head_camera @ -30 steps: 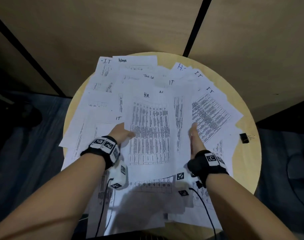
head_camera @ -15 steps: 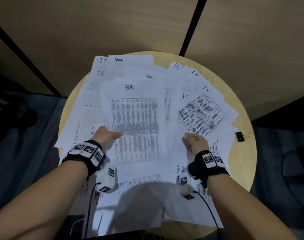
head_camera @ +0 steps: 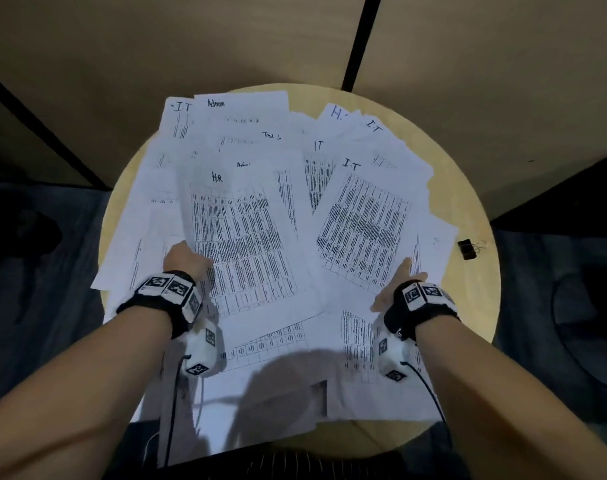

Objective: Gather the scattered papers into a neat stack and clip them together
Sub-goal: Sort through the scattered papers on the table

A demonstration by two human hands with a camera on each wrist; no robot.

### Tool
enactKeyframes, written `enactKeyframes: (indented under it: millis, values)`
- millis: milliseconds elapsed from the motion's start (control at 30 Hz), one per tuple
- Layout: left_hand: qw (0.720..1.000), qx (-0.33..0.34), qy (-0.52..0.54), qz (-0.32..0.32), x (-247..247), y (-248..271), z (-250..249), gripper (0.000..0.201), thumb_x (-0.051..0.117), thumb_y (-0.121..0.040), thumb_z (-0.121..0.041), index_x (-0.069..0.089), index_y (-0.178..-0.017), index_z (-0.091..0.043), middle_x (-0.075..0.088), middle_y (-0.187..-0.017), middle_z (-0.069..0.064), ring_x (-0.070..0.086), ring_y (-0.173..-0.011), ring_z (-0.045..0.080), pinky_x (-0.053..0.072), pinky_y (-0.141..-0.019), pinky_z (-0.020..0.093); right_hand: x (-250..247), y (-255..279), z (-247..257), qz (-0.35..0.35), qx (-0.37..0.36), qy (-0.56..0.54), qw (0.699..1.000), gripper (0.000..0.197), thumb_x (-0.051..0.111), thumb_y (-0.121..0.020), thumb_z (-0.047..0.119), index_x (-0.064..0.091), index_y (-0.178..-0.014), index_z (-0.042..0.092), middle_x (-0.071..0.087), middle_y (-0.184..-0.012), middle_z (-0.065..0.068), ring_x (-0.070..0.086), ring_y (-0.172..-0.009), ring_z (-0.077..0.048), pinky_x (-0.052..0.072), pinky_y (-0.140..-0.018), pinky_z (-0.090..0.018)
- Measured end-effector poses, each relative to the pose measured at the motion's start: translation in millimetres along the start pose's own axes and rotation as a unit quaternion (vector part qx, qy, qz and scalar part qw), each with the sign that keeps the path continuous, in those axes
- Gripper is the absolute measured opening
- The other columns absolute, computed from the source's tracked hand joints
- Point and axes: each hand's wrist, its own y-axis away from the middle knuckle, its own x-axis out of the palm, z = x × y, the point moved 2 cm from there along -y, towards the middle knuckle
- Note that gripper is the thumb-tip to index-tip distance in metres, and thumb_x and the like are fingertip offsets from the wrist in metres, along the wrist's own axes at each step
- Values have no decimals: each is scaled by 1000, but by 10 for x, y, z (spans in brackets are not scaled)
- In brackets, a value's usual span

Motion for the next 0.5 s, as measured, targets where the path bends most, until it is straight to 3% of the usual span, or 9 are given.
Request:
enactKeyframes:
  millis: [67, 133, 233, 333, 433, 500]
  values:
    - [1000, -2, -11, -2, 14, -2, -2, 30, 64, -83, -4, 54, -108, 8, 58, -96, 25, 60, -102, 41, 48, -76, 36, -75, 5, -50, -55, -5, -85, 995, 106, 77, -73, 21, 3, -150, 23, 11, -154, -16, 34, -132, -43, 42, -99, -52]
    - [1000, -2, -13, 1, 43, 27, -7, 25, 63, -83, -4, 53, -104, 5, 54, -91, 21, 60, -101, 41, 46, -73, 34, -94, 0, -58, -97, -4, -171, 980, 86, 72, -72, 31, 27, -143, 16, 32, -142, -15, 43, -121, -40, 46, -92, -46]
    - [1000, -6, -13, 6, 93, 76, -8, 27, 64, -83, -6, 53, -104, 5, 57, -98, 24, 60, -101, 40, 48, -76, 37, -28, 109, 15, -86, 19, -254, 963, 92, 72, -64, 51, 33, -135, 7, 50, -128, -16, 58, -106, -37, 52, -82, -45]
    - [1000, -7, 0, 22, 150, 105, -14, 30, 65, -83, -6, 53, -108, 6, 58, -100, 25, 60, -96, 37, 48, -77, 35, 66, 135, 134, -51, -4, -270, 961, 92, 78, -68, 39, 29, -138, 3, 54, -129, -19, 60, -108, -36, 52, -88, -44]
    - [999, -3, 3, 35, 208, 149, -26, 35, 65, -84, -6, 52, -113, 8, 58, -101, 24, 59, -104, 40, 48, -83, 38, 97, 233, 246, -10, -34, -234, 972, 68, 68, -83, 26, 36, -138, 1, 53, -133, -17, 55, -118, -32, 48, -93, -36]
    - [1000, 3, 3, 28, 232, 185, -37, 27, 64, -84, -5, 53, -107, 4, 53, -93, 18, 58, -105, 40, 48, -83, 38, 80, 248, 263, 6, -45, -161, 986, 44, 53, -91, 21, 48, -132, 9, 60, -121, -14, 59, -109, -29, 47, -85, -32]
